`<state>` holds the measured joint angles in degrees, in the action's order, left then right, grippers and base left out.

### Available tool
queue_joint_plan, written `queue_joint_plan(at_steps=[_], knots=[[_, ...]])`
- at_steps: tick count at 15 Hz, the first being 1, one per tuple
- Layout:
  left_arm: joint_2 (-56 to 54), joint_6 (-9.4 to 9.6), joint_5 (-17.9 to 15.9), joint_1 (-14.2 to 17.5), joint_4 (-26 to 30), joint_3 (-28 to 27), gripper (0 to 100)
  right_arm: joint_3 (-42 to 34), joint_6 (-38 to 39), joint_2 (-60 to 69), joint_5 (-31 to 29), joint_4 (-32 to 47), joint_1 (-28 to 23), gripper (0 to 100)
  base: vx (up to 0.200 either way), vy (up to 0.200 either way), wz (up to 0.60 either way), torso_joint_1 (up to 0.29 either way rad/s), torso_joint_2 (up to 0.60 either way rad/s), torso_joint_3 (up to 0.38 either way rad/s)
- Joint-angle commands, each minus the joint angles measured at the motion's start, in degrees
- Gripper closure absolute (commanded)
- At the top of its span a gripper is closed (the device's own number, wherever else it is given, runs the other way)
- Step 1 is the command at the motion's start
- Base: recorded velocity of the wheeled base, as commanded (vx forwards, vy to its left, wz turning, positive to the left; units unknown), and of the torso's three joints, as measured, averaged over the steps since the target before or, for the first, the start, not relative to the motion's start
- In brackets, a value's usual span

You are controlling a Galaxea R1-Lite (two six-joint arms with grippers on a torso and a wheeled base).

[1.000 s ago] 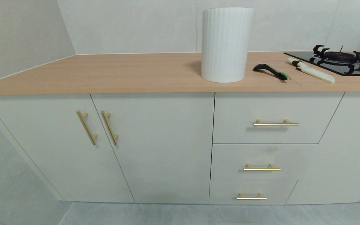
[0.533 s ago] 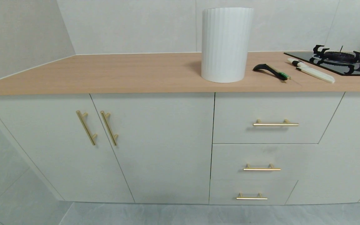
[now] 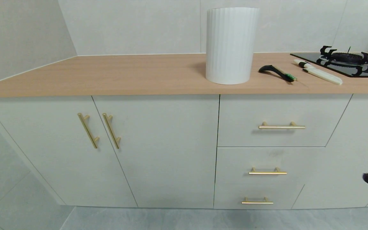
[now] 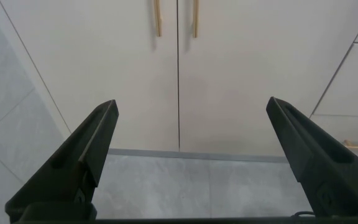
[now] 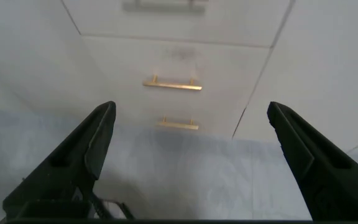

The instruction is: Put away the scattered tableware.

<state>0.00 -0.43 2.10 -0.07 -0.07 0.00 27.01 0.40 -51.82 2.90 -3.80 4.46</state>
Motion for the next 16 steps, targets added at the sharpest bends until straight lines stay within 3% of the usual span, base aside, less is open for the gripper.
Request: queue_joint_plan(at_steps=[1,3,8,10,13,16], knots=[[0.0,-0.01,0.0,0.0,0.0,0.0,0,6.7,0.0,-32.0,-0.2,-11.9,1.8,0,0.000,0.000,0.00,0.000,0.00,0.000],[0.0,-0.01,0.0,0.0,0.0,0.0,0,7.9,-0.3,-42.2,-1.1,-18.5,2.8,0,0.000,0.000,0.00,0.000,0.00,0.000],[0.0,-0.01,0.0,0.0,0.0,0.0,0,6.9,-0.3,-57.3,-4.0,-26.3,4.9,0,0.000,0.000,0.00,0.000,0.00,0.000],[0.0,-0.01,0.0,0.0,0.0,0.0,0,6.3,-0.2,-60.2,-5.5,-29.9,4.9,0,0.000,0.000,0.00,0.000,0.00,0.000],[0.0,-0.01,0.0,0.1,0.0,0.0,0,5.1,-0.1,-67.4,-6.9,-43.4,4.9,0,0.000,0.000,0.00,0.000,0.00,0.000],[0.0,-0.01,0.0,0.0,0.0,0.0,0,4.9,-0.1,-71.7,-8.4,-48.8,4.9,0,0.000,0.000,0.00,0.000,0.00,0.000]])
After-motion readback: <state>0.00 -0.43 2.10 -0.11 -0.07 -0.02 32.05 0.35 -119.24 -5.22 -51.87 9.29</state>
